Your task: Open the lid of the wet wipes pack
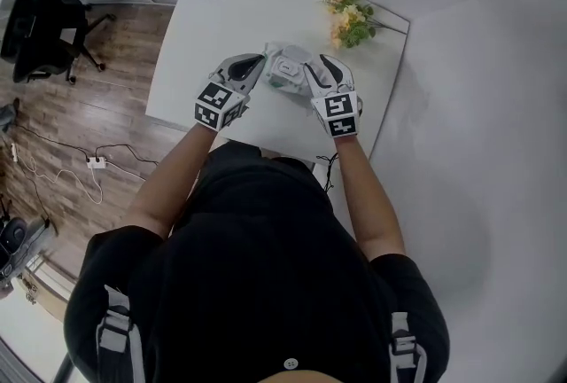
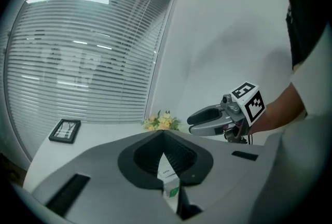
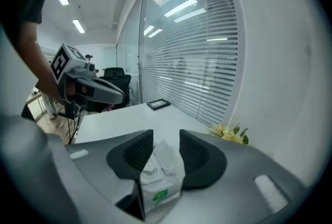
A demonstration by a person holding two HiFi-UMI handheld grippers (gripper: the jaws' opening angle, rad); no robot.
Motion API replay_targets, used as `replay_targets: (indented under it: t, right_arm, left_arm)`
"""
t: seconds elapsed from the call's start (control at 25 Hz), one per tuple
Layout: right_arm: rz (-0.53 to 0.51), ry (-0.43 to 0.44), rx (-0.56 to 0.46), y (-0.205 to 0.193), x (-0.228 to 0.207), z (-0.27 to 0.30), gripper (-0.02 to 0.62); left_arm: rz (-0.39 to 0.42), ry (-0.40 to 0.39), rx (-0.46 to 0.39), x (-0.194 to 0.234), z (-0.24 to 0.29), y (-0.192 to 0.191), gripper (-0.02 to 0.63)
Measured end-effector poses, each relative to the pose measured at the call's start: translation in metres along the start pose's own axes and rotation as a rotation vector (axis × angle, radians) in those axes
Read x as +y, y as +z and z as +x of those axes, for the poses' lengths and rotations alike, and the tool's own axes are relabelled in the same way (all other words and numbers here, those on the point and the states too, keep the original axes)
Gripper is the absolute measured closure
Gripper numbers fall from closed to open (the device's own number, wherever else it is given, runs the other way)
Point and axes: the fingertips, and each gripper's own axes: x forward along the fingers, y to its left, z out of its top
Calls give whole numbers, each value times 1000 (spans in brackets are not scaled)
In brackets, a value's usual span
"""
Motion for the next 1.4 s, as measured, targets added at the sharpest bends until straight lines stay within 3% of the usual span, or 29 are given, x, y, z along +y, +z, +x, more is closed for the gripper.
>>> replay_targets:
  t: [0.32, 0.64, 1.08, 1.4]
  right_arm:
    - [82, -13, -218, 75, 16, -56, 533]
    - [119, -28, -365, 127, 26, -97, 584]
    - [55, -13, -458, 170, 39, -129, 584]
    - [17, -9, -455, 177, 41, -127, 584]
  left_arm:
    - [129, -95, -154, -36, -27, 80, 603]
    - [190, -165, -249, -61, -48, 129, 603]
    - [206, -188, -323, -68, -67, 162, 601]
    - [215, -178, -332, -67, -68, 166, 601]
